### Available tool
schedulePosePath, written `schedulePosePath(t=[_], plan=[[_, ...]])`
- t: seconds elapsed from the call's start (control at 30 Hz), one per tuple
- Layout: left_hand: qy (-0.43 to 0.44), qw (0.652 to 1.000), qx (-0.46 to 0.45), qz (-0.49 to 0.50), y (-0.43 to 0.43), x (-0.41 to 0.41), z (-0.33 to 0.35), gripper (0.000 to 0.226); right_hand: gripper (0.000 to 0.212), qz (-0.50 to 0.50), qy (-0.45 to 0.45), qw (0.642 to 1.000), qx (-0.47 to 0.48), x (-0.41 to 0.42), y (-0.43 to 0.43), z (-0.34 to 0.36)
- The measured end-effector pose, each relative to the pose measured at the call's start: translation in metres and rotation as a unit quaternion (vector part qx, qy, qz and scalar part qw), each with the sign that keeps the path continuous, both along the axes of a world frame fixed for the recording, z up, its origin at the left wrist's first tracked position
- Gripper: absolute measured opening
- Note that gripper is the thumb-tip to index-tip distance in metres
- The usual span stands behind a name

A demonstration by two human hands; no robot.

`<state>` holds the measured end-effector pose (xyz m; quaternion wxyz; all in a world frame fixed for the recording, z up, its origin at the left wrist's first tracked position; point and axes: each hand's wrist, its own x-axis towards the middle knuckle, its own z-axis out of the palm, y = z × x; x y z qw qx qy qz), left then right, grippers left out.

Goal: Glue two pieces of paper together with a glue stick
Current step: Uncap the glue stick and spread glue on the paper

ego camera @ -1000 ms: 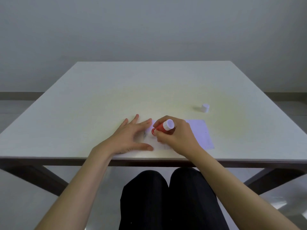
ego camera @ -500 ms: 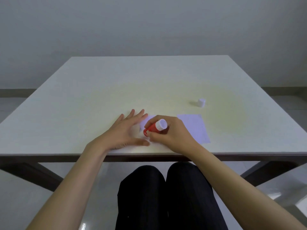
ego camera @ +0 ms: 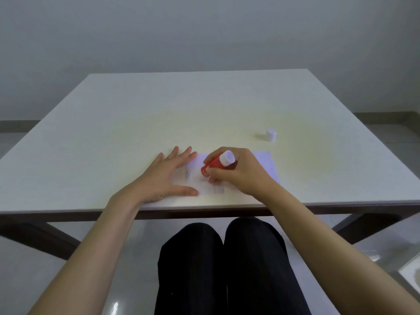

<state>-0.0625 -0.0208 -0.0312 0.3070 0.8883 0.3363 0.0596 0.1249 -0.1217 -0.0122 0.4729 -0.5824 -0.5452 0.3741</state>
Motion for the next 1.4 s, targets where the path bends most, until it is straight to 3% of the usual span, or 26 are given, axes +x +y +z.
schedulePosePath(t=[0.13, 0.33, 0.47, 0.53, 0.73, 0.9, 1.1, 1.27, 1.4], plan=[[-0.001, 1.000, 0.002, -0.002, 0.001, 0.000, 0.001, 0.093, 0.011, -0.100, 0.039, 0.994, 0.010, 0.009, 0.005, 0.001], [-0.003, 1.000, 0.003, -0.003, 0.001, -0.001, -0.001, 0.094, 0.009, 0.041, -0.006, 0.999, -0.007, 0.005, -0.004, -0.003], [-0.001, 1.000, -0.001, 0.002, 0.003, -0.002, -0.001, 0.094, 0.010, -0.077, 0.033, 0.996, 0.015, 0.011, 0.009, -0.001], [-0.001, 1.000, -0.004, 0.002, 0.003, -0.001, -0.001, 0.094, 0.010, -0.106, 0.009, 0.994, 0.019, 0.011, 0.011, -0.001], [-0.008, 1.000, 0.006, 0.000, 0.001, -0.001, -0.002, 0.093, 0.007, 0.050, 0.005, 0.999, -0.003, 0.015, -0.011, -0.003], [-0.003, 1.000, 0.002, 0.000, 0.002, -0.002, -0.001, 0.092, 0.008, -0.080, 0.045, 0.996, 0.019, 0.019, 0.002, 0.002], [0.002, 1.000, 0.007, -0.004, 0.002, -0.002, -0.003, 0.092, 0.006, 0.053, 0.020, 0.998, -0.014, 0.021, -0.014, -0.001], [0.002, 1.000, 0.000, -0.003, 0.001, -0.003, -0.001, 0.090, 0.006, -0.081, 0.062, 0.995, 0.023, 0.025, 0.000, -0.001], [0.006, 1.000, 0.003, -0.003, -0.001, -0.002, 0.001, 0.092, 0.009, 0.003, 0.026, 1.000, -0.008, 0.021, 0.000, -0.004]])
